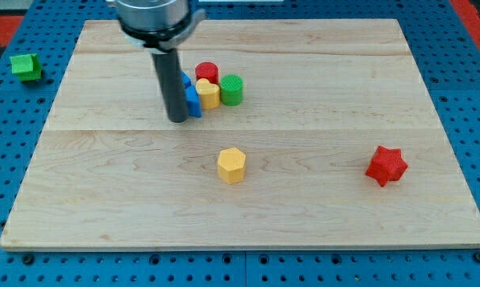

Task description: Push the yellow hexagon closer to the yellow heart

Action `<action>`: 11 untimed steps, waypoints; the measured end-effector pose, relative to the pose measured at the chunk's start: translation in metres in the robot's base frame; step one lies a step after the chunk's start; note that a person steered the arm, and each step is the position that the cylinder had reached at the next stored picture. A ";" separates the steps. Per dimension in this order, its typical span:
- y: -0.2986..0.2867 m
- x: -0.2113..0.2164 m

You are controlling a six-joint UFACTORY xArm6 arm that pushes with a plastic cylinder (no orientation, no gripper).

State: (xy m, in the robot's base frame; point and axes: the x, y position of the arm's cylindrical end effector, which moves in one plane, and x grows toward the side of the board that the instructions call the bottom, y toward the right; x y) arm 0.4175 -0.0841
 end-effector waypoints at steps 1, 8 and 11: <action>0.003 0.021; 0.113 0.096; 0.031 0.078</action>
